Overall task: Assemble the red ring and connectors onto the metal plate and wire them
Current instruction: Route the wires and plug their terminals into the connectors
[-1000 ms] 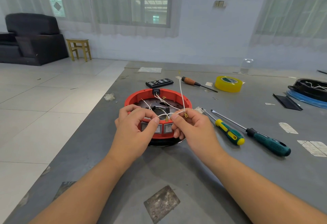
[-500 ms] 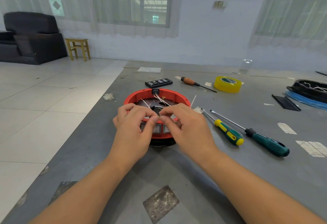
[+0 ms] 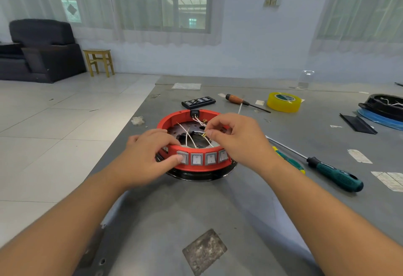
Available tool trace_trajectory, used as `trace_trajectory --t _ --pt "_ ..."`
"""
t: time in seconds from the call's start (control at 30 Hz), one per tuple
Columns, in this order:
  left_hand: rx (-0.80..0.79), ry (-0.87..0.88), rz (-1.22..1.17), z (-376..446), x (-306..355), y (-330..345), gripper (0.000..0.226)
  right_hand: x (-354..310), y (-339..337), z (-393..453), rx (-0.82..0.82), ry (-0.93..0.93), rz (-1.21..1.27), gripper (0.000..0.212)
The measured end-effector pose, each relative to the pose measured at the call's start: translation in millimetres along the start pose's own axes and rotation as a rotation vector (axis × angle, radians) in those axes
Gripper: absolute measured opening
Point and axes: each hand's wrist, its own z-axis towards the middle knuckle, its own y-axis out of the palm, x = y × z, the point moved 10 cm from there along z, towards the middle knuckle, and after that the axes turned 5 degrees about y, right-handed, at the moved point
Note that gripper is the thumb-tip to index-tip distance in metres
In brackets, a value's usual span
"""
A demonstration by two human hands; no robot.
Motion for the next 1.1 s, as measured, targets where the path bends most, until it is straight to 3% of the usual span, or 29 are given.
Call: trace_trajectory --t 0.27,0.47,0.73,1.1 --pt "0.157 0.094 -0.056 -12 10 7 0.043 -19 36 23 -0.194 -0.094 -0.166 0.01" --pt "0.22 0.153 -0.033 -19 27 0 0.051 -21 30 24 -0.175 -0.141 -0.209 0.011" --pt "0.153 0.205 -0.036 -25 43 6 0.05 -27 33 20 -0.245 -0.152 -0.227 0.012" --pt "0.124 0.108 -0.133 -22 24 11 0.048 -21 39 15 -0.369 -0.053 -0.244 0.01"
